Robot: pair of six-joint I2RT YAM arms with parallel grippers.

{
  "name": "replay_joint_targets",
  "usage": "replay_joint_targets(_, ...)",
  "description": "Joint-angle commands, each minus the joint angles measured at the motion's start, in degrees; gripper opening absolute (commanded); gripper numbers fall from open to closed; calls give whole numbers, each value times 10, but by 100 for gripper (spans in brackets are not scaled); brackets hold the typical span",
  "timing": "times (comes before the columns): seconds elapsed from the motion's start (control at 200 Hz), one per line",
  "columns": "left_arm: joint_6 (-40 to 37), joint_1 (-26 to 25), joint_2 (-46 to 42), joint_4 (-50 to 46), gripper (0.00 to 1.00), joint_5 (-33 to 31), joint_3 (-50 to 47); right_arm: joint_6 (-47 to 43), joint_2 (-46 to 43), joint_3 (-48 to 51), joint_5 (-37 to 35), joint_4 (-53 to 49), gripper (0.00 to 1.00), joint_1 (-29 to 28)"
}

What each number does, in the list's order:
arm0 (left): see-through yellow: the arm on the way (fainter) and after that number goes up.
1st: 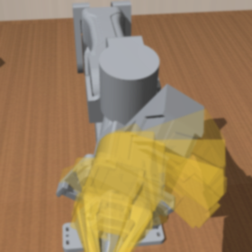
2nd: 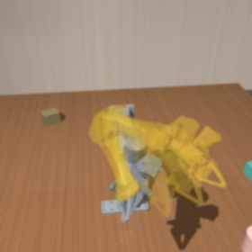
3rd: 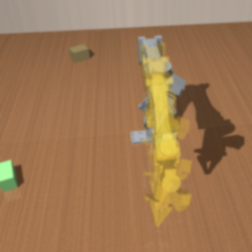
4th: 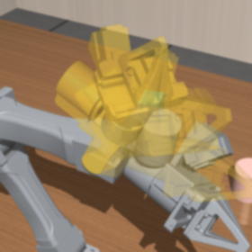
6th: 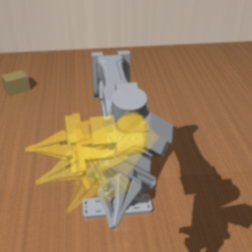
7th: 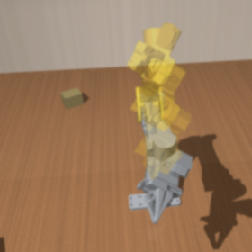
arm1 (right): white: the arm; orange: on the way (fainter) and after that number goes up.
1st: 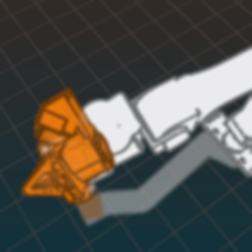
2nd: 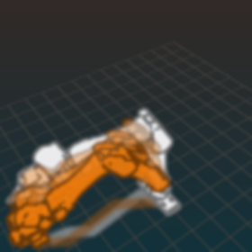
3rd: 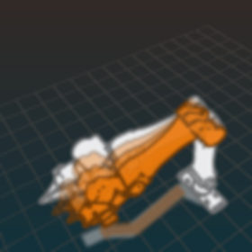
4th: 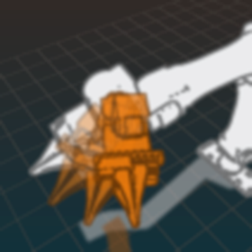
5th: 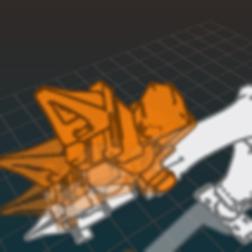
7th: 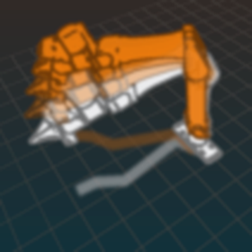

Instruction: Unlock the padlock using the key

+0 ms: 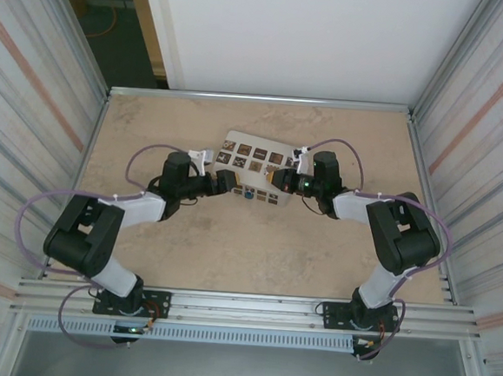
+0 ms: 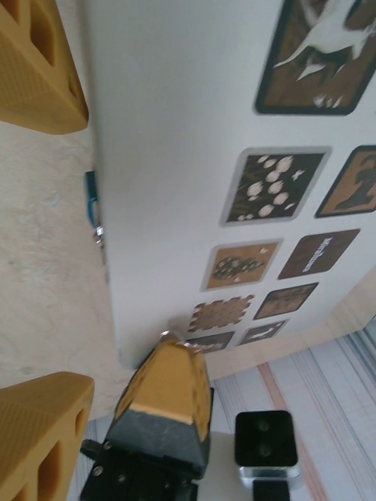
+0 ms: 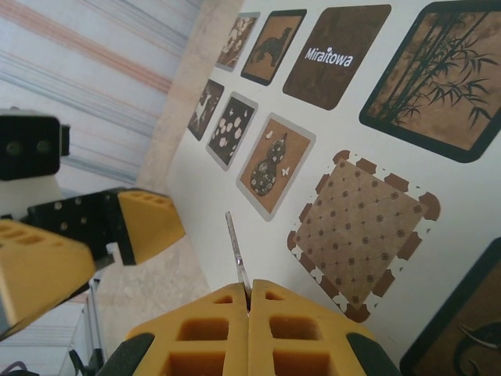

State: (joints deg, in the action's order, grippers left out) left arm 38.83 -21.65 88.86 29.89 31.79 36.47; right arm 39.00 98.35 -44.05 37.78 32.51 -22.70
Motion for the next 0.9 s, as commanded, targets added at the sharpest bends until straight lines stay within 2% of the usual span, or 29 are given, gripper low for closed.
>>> replay_joint_targets(0.0,-22,15,38,19,79,27,35,-4,11,-13,7,7,0,5)
replay_joint_targets(0.12,-23,26,88,26,75,54,69,-7,15,-14,5,4,0,5)
replay_joint_targets(0.356,-46,29,137,10,75,69,127,-13,18,-17,-6,-5,0,6)
replay_joint_targets(0.641,-111,21,68,-40,74,33,76,-18,18,-21,-10,-15,0,7)
replay_joint_targets(0.897,-238,-39,17,-135,73,-17,56,-29,17,-24,-17,-31,0,6)
